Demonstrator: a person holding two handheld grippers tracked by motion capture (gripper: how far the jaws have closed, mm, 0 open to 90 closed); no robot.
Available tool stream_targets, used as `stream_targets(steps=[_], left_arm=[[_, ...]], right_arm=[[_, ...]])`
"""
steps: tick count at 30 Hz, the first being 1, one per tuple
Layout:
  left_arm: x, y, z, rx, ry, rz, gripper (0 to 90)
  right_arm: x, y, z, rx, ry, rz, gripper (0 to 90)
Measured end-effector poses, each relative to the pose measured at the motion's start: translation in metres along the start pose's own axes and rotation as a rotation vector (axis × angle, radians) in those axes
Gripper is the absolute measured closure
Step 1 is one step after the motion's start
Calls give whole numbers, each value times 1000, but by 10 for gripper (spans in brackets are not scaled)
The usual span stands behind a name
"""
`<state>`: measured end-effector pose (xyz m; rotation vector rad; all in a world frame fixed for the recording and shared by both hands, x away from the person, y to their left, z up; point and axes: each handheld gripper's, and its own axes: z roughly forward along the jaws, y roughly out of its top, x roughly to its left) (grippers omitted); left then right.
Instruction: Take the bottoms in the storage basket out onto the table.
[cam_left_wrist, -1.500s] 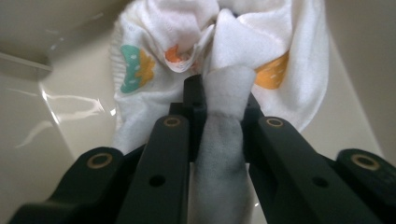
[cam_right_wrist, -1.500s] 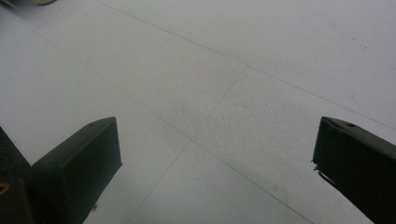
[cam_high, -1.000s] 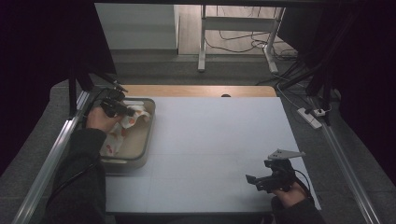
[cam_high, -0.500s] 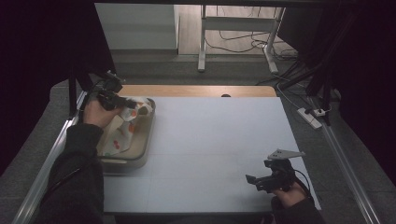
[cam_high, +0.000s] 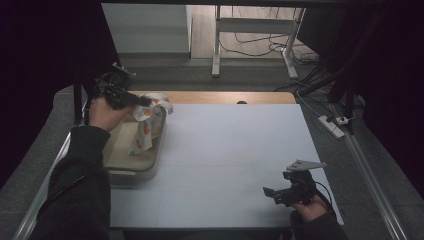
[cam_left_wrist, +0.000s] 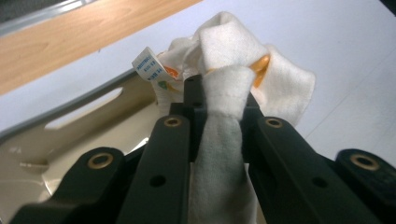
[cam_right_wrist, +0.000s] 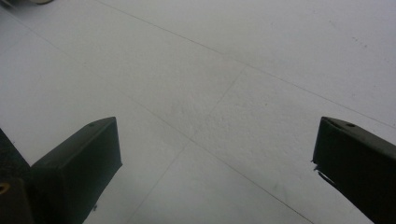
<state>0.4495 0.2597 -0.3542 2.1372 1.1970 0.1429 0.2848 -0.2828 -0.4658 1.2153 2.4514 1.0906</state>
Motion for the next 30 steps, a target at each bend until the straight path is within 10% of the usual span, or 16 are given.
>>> stream_targets(steps=[30], left_arm=[[-84, 60, -18, -68, -58, 211, 800]], right_arm=[[-1, 0, 0, -4, 1, 1, 10]])
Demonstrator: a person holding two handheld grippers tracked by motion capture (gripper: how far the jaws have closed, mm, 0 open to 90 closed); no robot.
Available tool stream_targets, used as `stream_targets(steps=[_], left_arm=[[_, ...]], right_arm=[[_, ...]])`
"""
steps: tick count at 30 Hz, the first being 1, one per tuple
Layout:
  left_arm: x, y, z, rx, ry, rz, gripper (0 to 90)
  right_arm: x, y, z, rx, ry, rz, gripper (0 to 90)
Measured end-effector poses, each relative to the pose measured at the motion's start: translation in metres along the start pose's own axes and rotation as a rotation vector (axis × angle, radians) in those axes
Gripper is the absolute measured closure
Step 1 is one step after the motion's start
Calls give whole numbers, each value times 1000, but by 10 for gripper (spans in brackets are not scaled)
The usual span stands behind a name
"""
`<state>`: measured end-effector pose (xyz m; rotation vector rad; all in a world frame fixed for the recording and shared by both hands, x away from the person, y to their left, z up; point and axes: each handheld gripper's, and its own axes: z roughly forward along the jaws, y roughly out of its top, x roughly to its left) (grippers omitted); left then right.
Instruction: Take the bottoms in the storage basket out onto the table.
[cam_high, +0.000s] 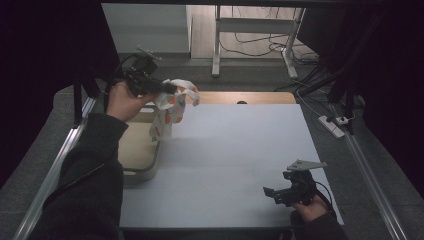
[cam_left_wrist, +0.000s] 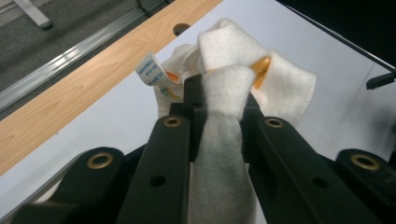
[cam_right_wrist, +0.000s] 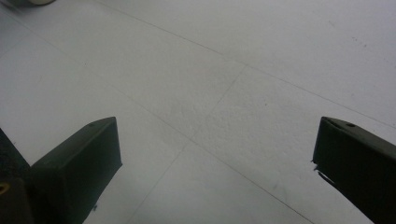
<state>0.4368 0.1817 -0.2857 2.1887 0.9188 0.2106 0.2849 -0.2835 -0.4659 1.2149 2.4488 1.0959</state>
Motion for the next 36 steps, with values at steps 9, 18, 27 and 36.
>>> stream_targets(steps=[9, 18, 27, 36], left_arm=[[-17, 16, 9, -1, -33, 43, 799], [-34, 28, 25, 7, -72, 85, 798], [-47, 33, 38, 22, -86, 120, 796], [-52, 27, 58, 41, -78, 146, 791]], right_arm=[[0, 0, 0, -2, 1, 0, 9], [0, 0, 0, -3, 2, 0, 10], [0, 0, 0, -2, 2, -1, 9], [0, 0, 0, -1, 2, -4, 9]])
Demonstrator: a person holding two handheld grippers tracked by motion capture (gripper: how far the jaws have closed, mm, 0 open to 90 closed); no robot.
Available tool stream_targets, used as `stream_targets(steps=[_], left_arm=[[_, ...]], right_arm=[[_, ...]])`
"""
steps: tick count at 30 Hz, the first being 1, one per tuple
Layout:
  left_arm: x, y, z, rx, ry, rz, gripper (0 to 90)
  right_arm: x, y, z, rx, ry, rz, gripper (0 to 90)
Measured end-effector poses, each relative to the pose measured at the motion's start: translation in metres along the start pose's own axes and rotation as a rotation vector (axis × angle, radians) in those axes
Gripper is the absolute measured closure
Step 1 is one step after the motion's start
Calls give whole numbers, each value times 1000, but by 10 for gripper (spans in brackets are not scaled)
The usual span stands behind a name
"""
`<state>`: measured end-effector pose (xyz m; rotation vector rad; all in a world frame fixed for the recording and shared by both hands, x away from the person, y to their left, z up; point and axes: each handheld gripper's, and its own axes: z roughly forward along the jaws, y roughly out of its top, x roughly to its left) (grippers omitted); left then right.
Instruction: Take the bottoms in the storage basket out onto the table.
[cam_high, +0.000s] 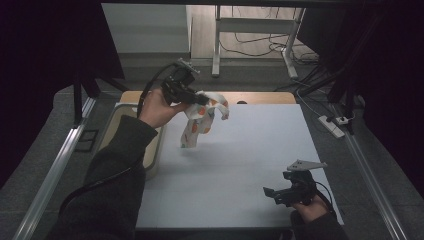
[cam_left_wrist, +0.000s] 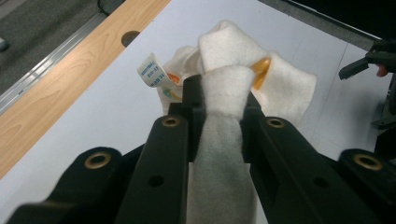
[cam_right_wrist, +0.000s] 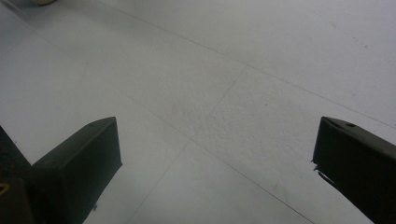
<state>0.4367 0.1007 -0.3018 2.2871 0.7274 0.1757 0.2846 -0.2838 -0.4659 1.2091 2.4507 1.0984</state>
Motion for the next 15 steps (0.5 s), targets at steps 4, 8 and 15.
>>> stream_targets(steps=[4, 8, 15], left_arm=[[-1, -3, 11, 2, -18, -6, 788], [-4, -6, 23, 14, -21, 4, 787], [-9, -11, 42, 24, -36, 19, 788]], right_arm=[[0, 0, 0, 1, 1, 1, 10], [0, 0, 0, 1, 0, 0, 10], [0, 0, 0, 1, 0, 0, 9]])
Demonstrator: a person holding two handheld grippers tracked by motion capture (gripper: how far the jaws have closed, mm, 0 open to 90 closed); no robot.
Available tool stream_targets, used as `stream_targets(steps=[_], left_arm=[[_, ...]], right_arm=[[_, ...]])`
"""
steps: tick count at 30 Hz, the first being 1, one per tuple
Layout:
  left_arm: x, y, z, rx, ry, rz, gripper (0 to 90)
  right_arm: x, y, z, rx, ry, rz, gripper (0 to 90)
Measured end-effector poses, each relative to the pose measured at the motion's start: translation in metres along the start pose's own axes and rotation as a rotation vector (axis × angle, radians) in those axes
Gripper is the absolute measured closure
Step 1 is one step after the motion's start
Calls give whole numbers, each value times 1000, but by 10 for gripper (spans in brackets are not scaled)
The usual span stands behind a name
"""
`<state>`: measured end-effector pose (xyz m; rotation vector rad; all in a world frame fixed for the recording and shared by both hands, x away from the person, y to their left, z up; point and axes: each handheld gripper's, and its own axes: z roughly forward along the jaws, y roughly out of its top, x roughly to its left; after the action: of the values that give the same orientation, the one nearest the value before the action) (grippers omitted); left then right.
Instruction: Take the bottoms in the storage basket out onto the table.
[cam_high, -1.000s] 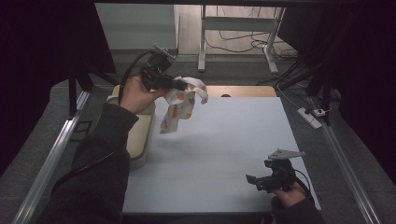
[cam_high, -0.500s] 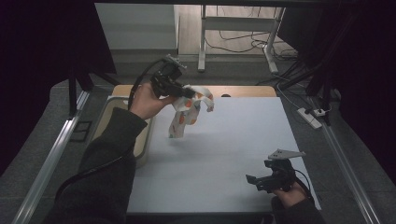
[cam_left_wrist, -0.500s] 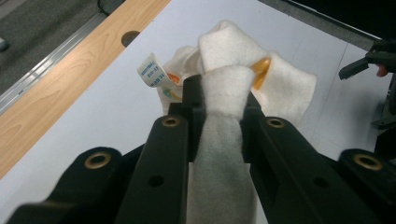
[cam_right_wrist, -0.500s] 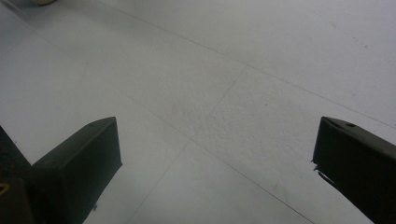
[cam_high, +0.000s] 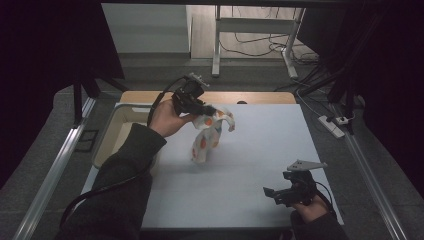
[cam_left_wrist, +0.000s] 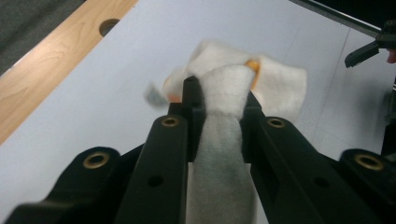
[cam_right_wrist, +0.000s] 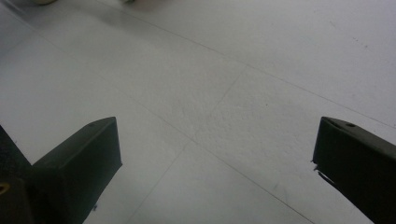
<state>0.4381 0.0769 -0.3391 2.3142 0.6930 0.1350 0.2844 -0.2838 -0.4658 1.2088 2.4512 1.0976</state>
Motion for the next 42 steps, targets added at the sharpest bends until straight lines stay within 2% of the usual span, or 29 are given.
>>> stream_targets(steps=[10, 24, 33, 42], left_arm=[[2, -15, 25, 16, -5, -13, 788], [5, -38, 59, 55, 17, -17, 783], [4, -47, 78, 76, 17, -24, 776], [6, -62, 97, 107, 8, -60, 766]], right_arm=[[0, 0, 0, 0, 0, 0, 9], [0, 0, 0, 0, 1, 0, 10], [0, 0, 0, -1, 1, -1, 9], [0, 0, 0, 0, 1, -3, 10]])
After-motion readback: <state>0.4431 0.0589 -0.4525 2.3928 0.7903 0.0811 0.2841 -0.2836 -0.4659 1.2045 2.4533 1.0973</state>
